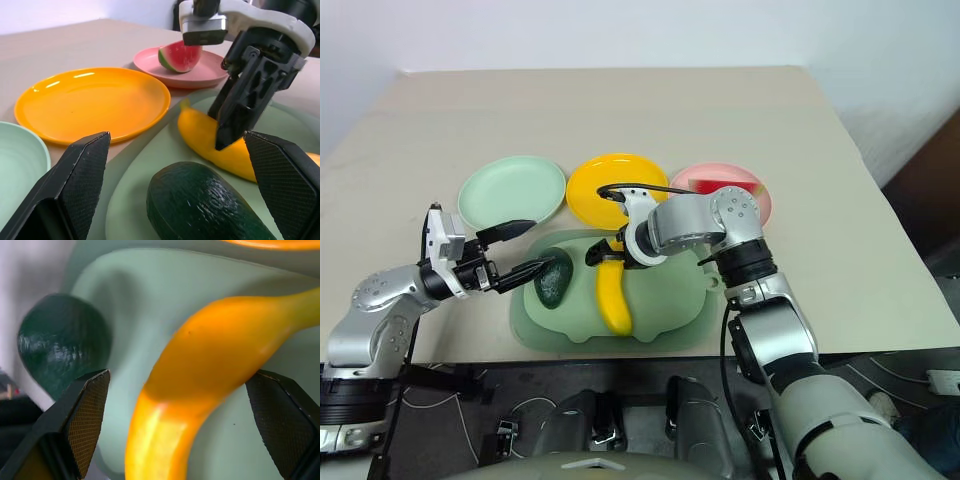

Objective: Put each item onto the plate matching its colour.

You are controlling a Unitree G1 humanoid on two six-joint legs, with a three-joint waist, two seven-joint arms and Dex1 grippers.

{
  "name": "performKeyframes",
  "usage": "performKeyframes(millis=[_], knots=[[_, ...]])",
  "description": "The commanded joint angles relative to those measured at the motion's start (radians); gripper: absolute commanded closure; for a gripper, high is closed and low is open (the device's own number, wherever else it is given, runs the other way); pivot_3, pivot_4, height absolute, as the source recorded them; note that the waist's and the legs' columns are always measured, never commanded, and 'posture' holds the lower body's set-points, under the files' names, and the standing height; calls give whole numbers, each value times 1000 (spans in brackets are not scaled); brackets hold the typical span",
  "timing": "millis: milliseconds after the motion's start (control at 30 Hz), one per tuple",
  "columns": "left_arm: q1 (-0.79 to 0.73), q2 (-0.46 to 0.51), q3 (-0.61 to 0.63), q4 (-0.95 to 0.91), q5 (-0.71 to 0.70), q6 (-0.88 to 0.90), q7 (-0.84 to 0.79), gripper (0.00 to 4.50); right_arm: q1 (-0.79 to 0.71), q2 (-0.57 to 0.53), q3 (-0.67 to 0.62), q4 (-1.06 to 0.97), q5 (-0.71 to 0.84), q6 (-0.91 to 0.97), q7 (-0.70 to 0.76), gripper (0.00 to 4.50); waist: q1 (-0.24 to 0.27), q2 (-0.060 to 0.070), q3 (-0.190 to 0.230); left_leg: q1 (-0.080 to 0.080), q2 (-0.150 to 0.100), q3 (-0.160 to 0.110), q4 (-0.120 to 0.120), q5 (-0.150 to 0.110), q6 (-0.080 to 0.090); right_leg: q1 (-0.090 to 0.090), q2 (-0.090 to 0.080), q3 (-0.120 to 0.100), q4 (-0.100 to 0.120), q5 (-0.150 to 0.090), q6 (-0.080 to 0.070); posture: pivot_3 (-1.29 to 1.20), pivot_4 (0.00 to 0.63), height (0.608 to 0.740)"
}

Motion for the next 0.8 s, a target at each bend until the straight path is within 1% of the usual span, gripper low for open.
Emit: performKeyframes(millis=[33, 67, 167, 300, 333, 367, 533, 667, 800], knots=[[-7, -1, 10, -2, 4, -20, 4, 0, 9, 25, -21, -17, 15, -23, -65, 39, 0, 0, 0, 0, 0, 0, 0, 0, 0, 0, 0, 0, 0, 0, 0, 0, 150, 696], [-6, -1, 9, -1, 4, -21, 4, 0, 9, 30, -23, -17, 15, -23, -77, 39, 0, 0, 0, 0, 0, 0, 0, 0, 0, 0, 0, 0, 0, 0, 0, 0, 150, 696], [-5, -2, 9, 1, 6, -24, 4, 0, 7, 40, -27, -13, 15, -17, -98, 630, 0, 0, 0, 0, 0, 0, 0, 0, 0, 0, 0, 0, 0, 0, 0, 0, 150, 696], [-4, -4, 10, 4, 7, -28, 5, 0, 14, 55, -34, -6, 15, -14, -120, 2033, 0, 0, 0, 0, 0, 0, 0, 0, 0, 0, 1, 0, 0, 0, 0, 0, 150, 696], [-2, -4, 11, 4, 7, -29, 4, 0, 15, 57, -34, -5, 15, -12, -122, 2321, 0, 0, 0, 0, 0, 0, 0, 0, 0, 0, 1, 0, 0, 0, 0, 0, 150, 696], [-1, -4, 12, 4, 8, -30, 4, 0, 14, 58, -34, -5, 15, -10, -123, 2500, 0, 0, 0, 0, 0, 0, 0, 0, 0, 0, 1, 0, 0, 0, 0, 0, 150, 696], [4, -6, 16, 6, 5, -33, 3, 0, 20, 70, -72, -21, 15, -30, -124, 2560, 1, 0, 0, 0, 0, 0, 0, 0, 0, 0, 1, 1, 0, 0, 0, 0, 150, 696], [10, -7, 19, -3, 1, -30, 8, 0, -17, 63, -139, -38, 15, 9, 2, 2568, 2, 0, 0, 0, 0, 0, 0, 0, 0, 0, 1, 1, 0, 0, 0, 0, 150, 696], [15, -1, 29, -16, -7, -20, 12, 0, -53, -26, -149, -39, 15, 59, 98, 2568, 3, 0, 0, 0, 0, 0, 0, 0, 0, 0, 1, 1, 0, 0, 0, 0, 150, 696]])
